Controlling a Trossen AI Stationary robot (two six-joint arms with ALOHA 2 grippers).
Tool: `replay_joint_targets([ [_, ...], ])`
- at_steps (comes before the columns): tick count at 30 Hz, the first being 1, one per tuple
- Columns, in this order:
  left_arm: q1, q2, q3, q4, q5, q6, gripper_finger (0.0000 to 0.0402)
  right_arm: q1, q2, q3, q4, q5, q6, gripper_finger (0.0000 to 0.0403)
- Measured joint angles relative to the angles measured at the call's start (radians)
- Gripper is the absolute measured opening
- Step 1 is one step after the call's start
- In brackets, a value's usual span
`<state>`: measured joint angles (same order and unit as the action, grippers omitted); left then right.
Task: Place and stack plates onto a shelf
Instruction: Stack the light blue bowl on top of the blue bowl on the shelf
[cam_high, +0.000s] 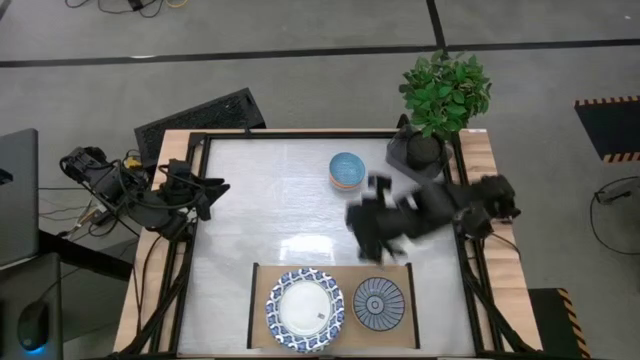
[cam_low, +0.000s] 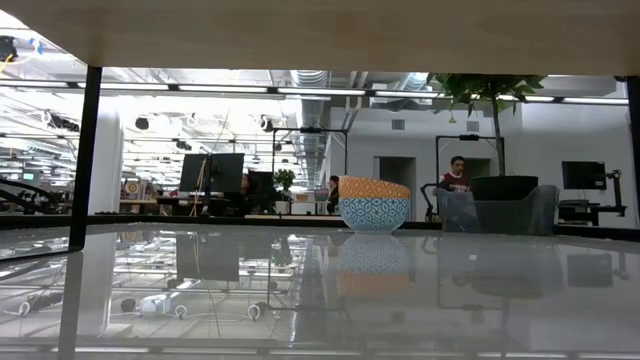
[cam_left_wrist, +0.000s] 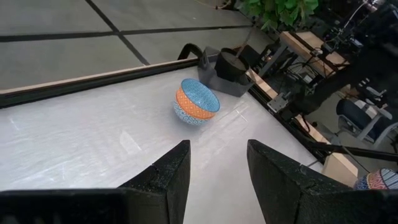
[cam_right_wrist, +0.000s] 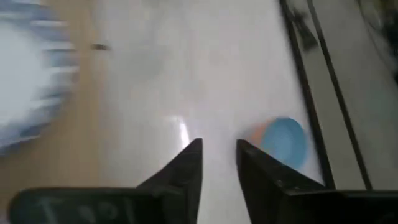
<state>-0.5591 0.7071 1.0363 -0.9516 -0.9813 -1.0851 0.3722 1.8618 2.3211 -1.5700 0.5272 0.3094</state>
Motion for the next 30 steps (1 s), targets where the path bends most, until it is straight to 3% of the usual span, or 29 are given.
replay_joint_targets([
  [6, 0.0, 0.0, 0.0, 0.0, 0.002, 0.0, 0.0143, -0.278, 0.059, -0.018, 0.045, -0.152, -0.102, 0.0174],
  [10, 0.0, 0.0, 0.0, -0.002, 0.027, 0.0, 0.0143, -0.389, 0.079, -0.152, 0.16, -0.275, -0.157, 0.0187],
  [21, 0.0, 0.0, 0.0, -0.004, 0.068, 0.003, 0.0143, -0.517, 0.037, -0.576, 0.507, -0.429, -0.205, 0.0186],
  [30, 0.0, 0.0, 0.0, -0.011, 0.054, 0.019, 0.0143, -0.588, 0.039, -0.717, 0.645, -0.454, -0.214, 0.0186],
])
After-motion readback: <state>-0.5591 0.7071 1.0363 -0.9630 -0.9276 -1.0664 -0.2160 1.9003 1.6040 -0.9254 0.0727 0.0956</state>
